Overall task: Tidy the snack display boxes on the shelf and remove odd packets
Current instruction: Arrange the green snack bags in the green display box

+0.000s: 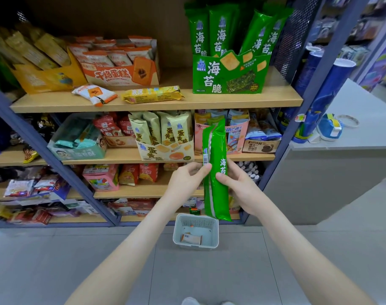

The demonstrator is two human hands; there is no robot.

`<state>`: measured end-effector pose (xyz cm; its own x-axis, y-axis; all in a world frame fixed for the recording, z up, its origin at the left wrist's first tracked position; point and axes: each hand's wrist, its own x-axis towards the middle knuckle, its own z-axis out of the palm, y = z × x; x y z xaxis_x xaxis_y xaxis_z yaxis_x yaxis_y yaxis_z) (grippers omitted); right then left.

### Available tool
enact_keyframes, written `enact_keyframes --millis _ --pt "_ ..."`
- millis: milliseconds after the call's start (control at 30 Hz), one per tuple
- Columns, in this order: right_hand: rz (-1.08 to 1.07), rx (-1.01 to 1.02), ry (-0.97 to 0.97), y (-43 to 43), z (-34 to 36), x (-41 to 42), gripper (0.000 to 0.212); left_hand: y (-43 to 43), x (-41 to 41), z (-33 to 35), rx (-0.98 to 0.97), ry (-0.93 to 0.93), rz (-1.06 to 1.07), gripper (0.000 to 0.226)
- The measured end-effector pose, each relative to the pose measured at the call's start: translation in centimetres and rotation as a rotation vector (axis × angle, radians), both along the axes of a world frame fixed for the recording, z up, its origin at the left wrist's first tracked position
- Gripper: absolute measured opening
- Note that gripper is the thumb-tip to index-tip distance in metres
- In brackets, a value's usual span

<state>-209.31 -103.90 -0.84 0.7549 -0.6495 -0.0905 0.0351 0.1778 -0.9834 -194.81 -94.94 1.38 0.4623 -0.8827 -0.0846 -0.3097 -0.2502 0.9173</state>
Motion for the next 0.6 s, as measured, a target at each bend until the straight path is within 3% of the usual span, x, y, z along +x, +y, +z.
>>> enact_keyframes --millis 67,167,300,367,467,533,600 --pt "-0.008 -0.001 0.001 -0.2 0.1 -0.1 0.051 -0.2 0.3 0.1 -0.011 0.097 -0.048 0.026" --pt "-0.021 -0.005 0.034 -0.7 0.2 -0.1 0.058 -0.4 0.8 0.0 0.014 0.218 -0.099 0.032" --pt "-0.039 -0.133 0.119 -0.9 0.5 0.3 0.072 -0.9 1.3 0.8 0.044 0.182 -0.105 0.028" --pt "-0.081 -0.242 0.178 -1.0 1.2 0.8 0.071 -1.4 1.6 1.8 0.014 0.110 -0.123 0.041" --pt "-0.140 -0.464 0.249 -1.3 2.9 2.2 0.071 -2.2 1.8 4.2 -0.043 -0.168 -0.136 0.060" --pt "-0.180 -0.599 0.213 -1.8 4.5 3.1 0.065 -3.0 1.9 5.7 -0.143 -0.256 -0.095 0.051" --pt "-0.177 -0.688 0.178 -2.8 6.2 3.5 0.070 -3.8 2.4 7.0 -0.290 -0.217 -0.079 0.034"
